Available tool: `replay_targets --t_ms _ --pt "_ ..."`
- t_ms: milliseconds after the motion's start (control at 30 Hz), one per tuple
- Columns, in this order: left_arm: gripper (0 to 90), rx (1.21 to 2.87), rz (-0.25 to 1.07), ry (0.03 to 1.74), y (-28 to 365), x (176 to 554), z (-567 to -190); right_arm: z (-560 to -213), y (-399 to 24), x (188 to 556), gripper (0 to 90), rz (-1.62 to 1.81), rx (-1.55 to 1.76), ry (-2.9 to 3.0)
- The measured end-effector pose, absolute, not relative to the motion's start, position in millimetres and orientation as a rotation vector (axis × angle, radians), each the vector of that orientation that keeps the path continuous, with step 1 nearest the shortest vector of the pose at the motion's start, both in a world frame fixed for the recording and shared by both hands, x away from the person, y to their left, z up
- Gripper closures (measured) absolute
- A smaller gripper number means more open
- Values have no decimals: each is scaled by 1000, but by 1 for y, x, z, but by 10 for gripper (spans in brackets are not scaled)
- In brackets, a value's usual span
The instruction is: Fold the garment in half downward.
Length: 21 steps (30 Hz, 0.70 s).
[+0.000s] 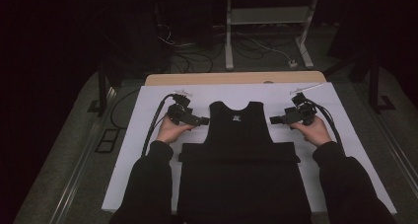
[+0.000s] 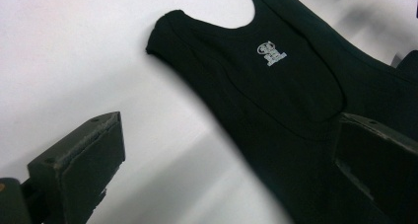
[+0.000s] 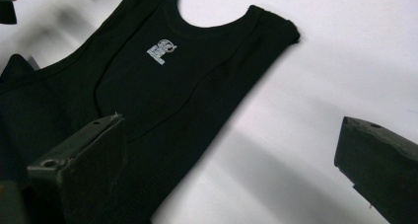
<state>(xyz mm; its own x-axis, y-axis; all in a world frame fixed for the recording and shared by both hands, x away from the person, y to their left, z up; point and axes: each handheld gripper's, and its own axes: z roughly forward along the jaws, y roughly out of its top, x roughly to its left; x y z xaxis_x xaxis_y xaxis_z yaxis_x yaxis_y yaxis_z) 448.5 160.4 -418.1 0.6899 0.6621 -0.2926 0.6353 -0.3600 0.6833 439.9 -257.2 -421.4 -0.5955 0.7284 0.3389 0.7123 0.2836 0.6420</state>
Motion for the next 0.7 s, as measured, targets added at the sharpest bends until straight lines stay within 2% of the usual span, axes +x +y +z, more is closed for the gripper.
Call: replay_targets --t_ms 267,700 --pt "0 2136 5 973 151 447 -434 -431 -249 439 0 1222 1398 2523" --pt "0 2102 -25 970 136 449 -440 -439 -235 440 0 1199 1379 2549"
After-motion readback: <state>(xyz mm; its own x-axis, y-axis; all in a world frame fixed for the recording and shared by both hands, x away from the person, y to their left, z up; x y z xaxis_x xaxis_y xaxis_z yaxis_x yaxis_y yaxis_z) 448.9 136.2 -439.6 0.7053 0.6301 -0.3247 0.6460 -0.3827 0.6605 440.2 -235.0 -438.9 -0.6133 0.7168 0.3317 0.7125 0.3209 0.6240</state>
